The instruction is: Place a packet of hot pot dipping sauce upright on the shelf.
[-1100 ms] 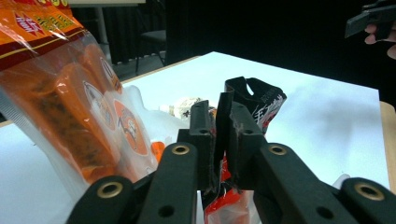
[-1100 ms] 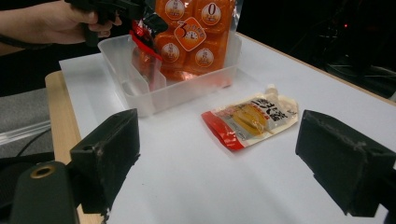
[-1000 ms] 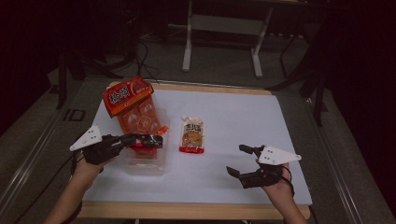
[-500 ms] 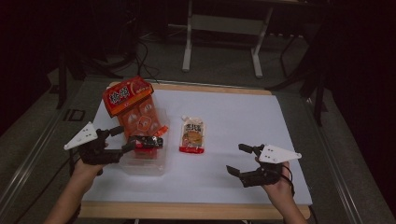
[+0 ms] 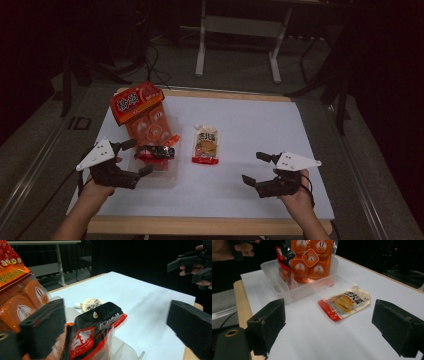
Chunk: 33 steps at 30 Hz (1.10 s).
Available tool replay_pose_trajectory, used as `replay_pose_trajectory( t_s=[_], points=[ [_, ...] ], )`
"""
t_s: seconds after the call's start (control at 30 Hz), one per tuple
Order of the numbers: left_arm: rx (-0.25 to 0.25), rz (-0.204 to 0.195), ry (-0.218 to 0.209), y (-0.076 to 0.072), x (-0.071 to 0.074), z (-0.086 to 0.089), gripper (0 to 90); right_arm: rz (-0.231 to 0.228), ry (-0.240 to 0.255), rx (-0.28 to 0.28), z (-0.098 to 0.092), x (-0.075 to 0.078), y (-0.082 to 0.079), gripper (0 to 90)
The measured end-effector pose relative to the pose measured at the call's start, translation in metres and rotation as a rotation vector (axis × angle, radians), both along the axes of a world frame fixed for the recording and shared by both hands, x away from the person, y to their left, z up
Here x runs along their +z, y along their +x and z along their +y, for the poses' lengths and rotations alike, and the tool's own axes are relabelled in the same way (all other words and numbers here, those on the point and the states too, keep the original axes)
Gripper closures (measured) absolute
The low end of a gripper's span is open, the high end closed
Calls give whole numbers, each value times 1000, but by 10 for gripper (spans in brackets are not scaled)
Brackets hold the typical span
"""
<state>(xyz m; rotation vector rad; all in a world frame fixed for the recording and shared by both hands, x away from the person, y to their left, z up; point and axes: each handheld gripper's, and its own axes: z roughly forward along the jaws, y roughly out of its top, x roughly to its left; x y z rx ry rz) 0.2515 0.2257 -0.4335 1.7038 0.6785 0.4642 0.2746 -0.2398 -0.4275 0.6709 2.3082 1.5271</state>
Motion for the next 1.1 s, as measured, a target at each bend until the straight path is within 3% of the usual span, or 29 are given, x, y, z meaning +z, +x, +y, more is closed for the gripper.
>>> replay_pose_trajectory(
  t_s=[0.13,0.3,0.43,0.7,0.87,1.1],
  points=[
    [-22,-1,-26,-5,-1,-5,18,3,7,-2,1,4,3,115],
    [-41,8,-12,-12,-7,-15,18,6,9,-4,3,7,8,115],
    [-66,8,-18,-17,-13,-23,18,-20,-14,-27,8,6,15,110],
    [-62,-7,-8,-30,-22,-36,18,-16,-16,-24,21,1,34,110],
    [-50,1,-11,-36,-27,-40,18,-11,-35,-38,31,-3,48,110],
    [-36,-16,-32,-50,-37,-44,18,7,-53,-51,40,-7,70,137]
  ],
)
